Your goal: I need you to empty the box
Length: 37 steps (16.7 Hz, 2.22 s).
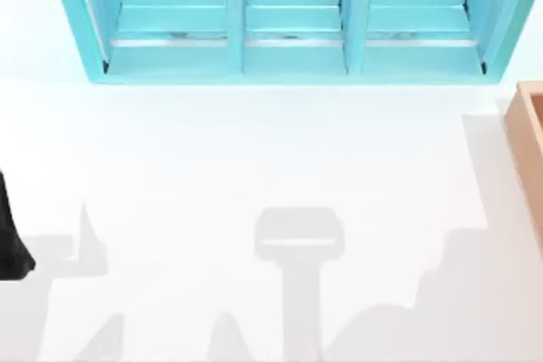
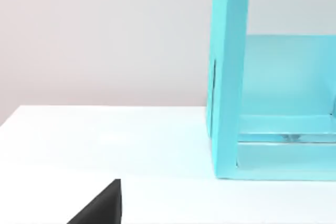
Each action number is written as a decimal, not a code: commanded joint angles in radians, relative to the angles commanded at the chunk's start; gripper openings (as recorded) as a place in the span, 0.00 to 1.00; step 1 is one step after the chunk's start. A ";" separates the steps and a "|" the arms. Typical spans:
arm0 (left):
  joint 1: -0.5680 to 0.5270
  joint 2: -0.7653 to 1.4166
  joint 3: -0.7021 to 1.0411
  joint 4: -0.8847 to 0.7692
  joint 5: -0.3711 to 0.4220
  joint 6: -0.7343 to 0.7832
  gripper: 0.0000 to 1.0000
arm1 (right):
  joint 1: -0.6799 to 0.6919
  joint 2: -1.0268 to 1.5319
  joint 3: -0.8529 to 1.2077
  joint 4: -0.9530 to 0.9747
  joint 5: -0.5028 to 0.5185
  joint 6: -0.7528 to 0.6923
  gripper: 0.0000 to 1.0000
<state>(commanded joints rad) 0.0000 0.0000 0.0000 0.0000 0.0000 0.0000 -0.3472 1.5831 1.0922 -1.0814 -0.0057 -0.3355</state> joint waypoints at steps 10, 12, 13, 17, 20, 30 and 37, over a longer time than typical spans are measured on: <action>0.000 0.000 0.000 0.000 0.000 0.000 1.00 | 0.002 0.110 -0.183 0.292 0.000 0.004 1.00; 0.000 0.000 0.000 0.000 0.000 0.000 1.00 | 0.002 0.110 -0.183 0.292 0.000 0.004 1.00; 0.000 0.000 0.000 0.000 0.000 0.000 1.00 | 0.002 0.110 -0.183 0.292 0.000 0.004 0.92; 0.000 0.000 0.000 0.000 0.000 0.000 1.00 | 0.002 0.110 -0.183 0.292 0.000 0.004 0.62; 0.000 0.000 0.000 0.000 0.000 0.000 1.00 | 0.002 0.110 -0.183 0.292 0.000 0.004 0.40; 0.000 0.000 0.000 0.000 0.000 0.000 1.00 | 0.002 0.110 -0.183 0.292 0.000 0.004 0.00; 0.000 0.000 0.000 0.000 0.000 0.000 1.00 | -0.016 0.075 -0.145 0.259 -0.005 -0.011 0.00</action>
<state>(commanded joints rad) 0.0000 0.0000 0.0000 0.0000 0.0000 0.0000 -0.3633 1.6581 0.9474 -0.8224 -0.0103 -0.3467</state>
